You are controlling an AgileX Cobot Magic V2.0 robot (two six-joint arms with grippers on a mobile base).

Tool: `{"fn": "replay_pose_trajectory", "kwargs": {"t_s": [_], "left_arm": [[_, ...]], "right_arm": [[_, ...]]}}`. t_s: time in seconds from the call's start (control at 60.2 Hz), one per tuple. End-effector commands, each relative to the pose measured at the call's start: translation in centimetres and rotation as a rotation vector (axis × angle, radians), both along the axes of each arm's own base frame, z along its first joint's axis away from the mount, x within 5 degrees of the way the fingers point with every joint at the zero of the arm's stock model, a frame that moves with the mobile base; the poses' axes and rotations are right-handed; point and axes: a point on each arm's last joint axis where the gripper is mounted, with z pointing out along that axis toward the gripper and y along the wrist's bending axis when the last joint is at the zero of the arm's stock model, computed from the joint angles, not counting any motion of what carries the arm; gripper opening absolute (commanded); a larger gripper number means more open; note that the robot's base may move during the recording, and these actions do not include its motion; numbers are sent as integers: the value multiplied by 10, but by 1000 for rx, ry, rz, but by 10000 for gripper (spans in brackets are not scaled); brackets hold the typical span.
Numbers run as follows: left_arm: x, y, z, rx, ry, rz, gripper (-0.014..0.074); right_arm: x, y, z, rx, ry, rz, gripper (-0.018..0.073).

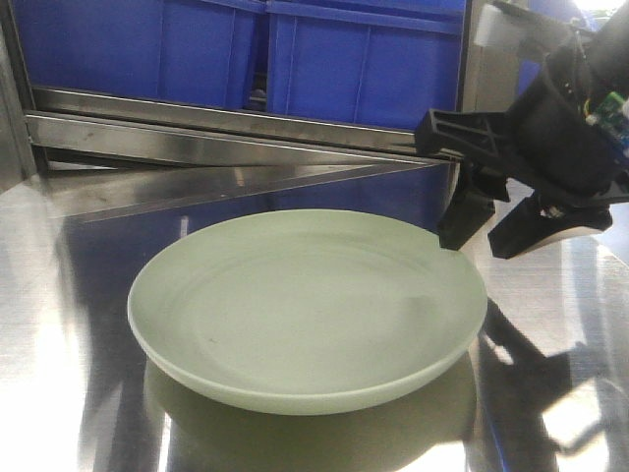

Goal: Place green plate on second shelf with right arm
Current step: 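Move the right gripper to the plate rim and close on it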

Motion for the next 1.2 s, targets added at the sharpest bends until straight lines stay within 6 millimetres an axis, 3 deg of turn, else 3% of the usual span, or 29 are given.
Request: {"fn": "replay_pose_trajectory", "kwargs": {"t_s": [0.0, 0.714, 0.78, 1.013, 1.179], "left_arm": [[1, 0, -6, 4, -54, -9, 124], [1, 0, -6, 4, -54, -9, 124], [1, 0, -6, 4, -54, -9, 124], [1, 0, -6, 4, -54, -9, 124], [1, 0, -6, 4, -54, -9, 124]], "right_arm": [[7, 3, 16, 38, -72, -13, 377], [17, 13, -4, 12, -2, 1, 369], [17, 15, -4, 14, -11, 5, 328], [18, 15, -1, 22, -37, -1, 37], [20, 14, 12, 51, -115, -14, 56]]}}
